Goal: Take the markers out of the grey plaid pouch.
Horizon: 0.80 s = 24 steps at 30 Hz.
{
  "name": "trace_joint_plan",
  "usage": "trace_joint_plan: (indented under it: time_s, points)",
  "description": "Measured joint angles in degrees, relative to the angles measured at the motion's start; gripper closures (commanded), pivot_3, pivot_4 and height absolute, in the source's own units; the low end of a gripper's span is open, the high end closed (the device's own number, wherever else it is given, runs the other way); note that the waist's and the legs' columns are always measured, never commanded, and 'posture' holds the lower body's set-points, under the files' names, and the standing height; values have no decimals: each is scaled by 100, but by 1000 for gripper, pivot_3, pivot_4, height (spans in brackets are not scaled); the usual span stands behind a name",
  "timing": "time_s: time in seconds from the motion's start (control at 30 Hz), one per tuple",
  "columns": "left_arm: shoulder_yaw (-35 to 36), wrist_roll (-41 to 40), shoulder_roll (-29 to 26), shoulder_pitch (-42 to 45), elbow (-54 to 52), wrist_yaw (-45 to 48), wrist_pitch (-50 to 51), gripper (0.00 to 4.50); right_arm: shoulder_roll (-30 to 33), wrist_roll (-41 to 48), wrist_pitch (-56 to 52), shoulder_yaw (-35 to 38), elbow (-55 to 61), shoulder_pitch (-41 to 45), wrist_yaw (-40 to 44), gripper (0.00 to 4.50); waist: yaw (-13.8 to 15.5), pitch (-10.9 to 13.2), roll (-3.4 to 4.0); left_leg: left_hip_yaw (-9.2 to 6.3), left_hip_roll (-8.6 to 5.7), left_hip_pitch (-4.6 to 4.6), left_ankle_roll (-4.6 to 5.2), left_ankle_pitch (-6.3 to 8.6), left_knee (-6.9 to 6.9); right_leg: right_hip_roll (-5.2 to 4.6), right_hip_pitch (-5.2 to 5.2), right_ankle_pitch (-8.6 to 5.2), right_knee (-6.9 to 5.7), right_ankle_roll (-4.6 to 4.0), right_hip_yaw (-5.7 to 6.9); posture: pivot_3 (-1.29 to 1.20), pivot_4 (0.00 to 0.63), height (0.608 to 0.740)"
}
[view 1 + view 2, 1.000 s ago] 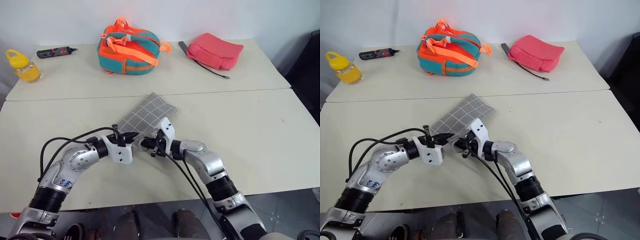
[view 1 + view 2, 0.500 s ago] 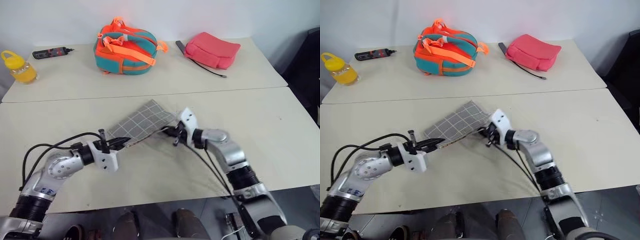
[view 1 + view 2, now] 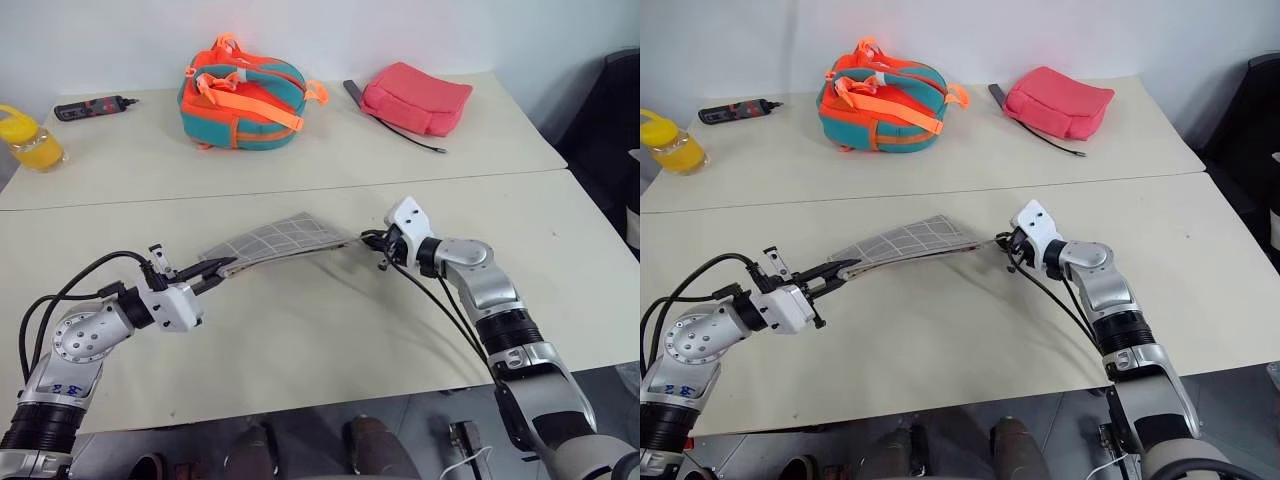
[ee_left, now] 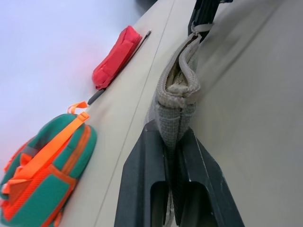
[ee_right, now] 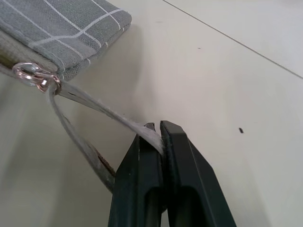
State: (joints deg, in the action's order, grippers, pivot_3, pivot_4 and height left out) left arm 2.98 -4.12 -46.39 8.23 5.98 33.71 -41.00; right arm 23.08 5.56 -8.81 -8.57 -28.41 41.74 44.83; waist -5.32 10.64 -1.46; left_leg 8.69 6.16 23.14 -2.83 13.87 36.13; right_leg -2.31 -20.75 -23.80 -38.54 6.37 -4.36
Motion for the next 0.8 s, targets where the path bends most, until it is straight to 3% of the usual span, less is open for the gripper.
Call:
trace_joint_plan:
  time_s: [0.13, 0.23, 0.37, 0.67, 0.8]
  points:
    - [0, -40, 95, -2, 8, 132, 34, 4500, 15, 1, -6, 20, -33, -2, 49, 4453, 2, 0, 0, 1, 0, 0, 0, 0, 2, 0, 1, 0, -1, 0, -1, 0, 150, 740]
    - [1, -113, 213, -2, 13, 183, 126, 4500, 24, 243, -296, 137, 198, -108, 313, 3769, 10, 0, 0, 0, 0, 0, 0, 0, 1, 0, 1, 0, -2, 0, -1, 0, 150, 740]
    - [-13, -198, 447, 3, 4, 238, 323, 4500, 89, 388, -527, 141, 704, -226, 606, 2490, 19, 0, 0, -1, 0, 0, 0, 0, 4, 0, 1, 0, -3, 0, -1, 0, 150, 740]
    - [20, -403, 523, 8, -56, 564, 550, 4500, 1186, 468, -760, 304, 1276, -85, 1204, 2490, 50, 1, 1, 6, -1, 0, 2, 2, 8, 0, 5, 0, 4, 0, -3, 0, 150, 740]
    - [38, -479, 543, 78, -50, 638, 593, 4500, 1115, 726, -904, 509, 1646, 13, 1287, 3442, 17, 1, 1, -1, 7, -5, -1, 3, 4, 11, 0, 0, 2, 0, -21, 0, 150, 740]
